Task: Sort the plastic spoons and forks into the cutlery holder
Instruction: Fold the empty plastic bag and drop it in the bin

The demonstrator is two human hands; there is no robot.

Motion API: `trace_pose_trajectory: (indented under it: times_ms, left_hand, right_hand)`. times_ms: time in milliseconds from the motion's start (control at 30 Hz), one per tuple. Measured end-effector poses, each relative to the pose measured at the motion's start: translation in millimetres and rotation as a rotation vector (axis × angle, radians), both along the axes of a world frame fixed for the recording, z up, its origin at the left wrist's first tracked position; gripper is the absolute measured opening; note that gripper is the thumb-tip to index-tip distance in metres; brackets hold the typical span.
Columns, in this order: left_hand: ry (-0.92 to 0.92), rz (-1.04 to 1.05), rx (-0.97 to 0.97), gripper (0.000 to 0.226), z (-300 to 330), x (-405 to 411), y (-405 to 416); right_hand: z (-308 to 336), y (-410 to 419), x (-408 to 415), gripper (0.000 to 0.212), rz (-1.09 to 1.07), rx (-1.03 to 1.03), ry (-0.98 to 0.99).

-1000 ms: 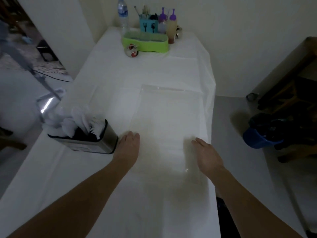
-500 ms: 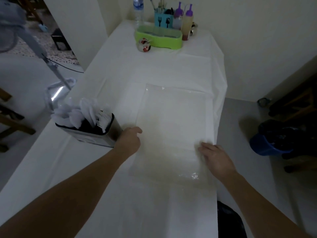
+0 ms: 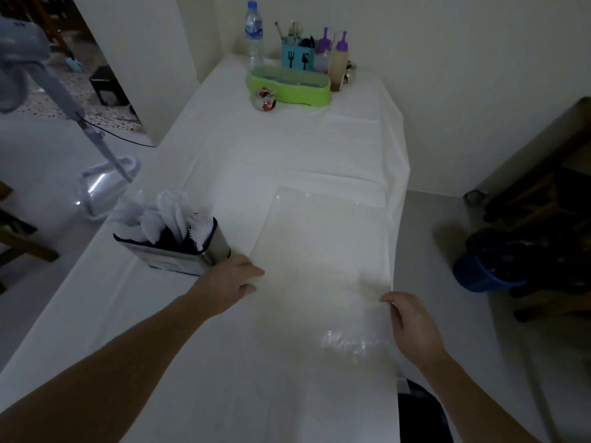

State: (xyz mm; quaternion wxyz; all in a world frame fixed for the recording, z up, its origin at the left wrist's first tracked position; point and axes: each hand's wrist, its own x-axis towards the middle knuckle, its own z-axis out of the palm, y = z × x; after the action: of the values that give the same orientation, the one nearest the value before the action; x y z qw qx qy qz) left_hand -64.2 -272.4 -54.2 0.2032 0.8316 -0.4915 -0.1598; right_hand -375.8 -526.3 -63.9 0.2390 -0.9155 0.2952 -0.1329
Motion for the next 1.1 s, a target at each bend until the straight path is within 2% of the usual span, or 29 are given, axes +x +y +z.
trace_pose_trajectory:
  times_ms: [100, 200, 300, 333, 400, 500, 533, 600, 733, 900, 1100]
  left_hand:
    - [-0.106, -0.024, -0.099, 0.017, -4, -3, 3]
    - [-0.228, -0.141, -0.138, 0.009, -7, -2, 2]
    - [-0.204, -0.051, -0.068, 0.024, -4, -5, 2]
    - [-0.163, 0.003, -0.015, 0.026, -3, -6, 2]
    - [-0.099, 0.079, -0.062, 0.026, 1, -12, 2]
    - [0.179, 0.243, -0.204, 0.021, 12, -25, 1]
    - [0.295, 0.310, -0.218, 0.020, 14, -28, -1]
    - [0.410, 0.411, -0.210, 0.021, 16, -33, -4]
    - [0.407, 0.545, -0.149, 0.016, 12, -34, -4]
    - [0.413, 0.585, -0.047, 0.009, 0, -28, -5]
    - [0.356, 0.525, 0.085, 0.012, -5, -22, -12]
  right_hand:
    - [10, 8, -2, 0.024, 0.000, 0.010, -0.028]
    - [16, 12, -3, 0.020, 0.002, -0.003, 0.009]
    - [26, 18, -4, 0.030, -0.050, 0.087, 0.016]
    - [27, 21, -3, 0.031, -0.064, 0.131, 0.013]
    - [31, 29, -2, 0.018, -0.110, 0.140, -0.047]
    - [30, 39, 4, 0.032, -0.285, 0.302, -0.154]
    - [29, 44, 8, 0.031, -0.338, 0.360, -0.196]
    - [32, 51, 17, 0.022, -0.461, 0.415, -0.229]
    - [23, 56, 27, 0.016, -0.576, 0.411, -0.094]
    - [9, 71, 29, 0.013, -0.679, 0.403, 0.079]
    - [5, 79, 34, 0.022, -0.786, 0.355, 0.236]
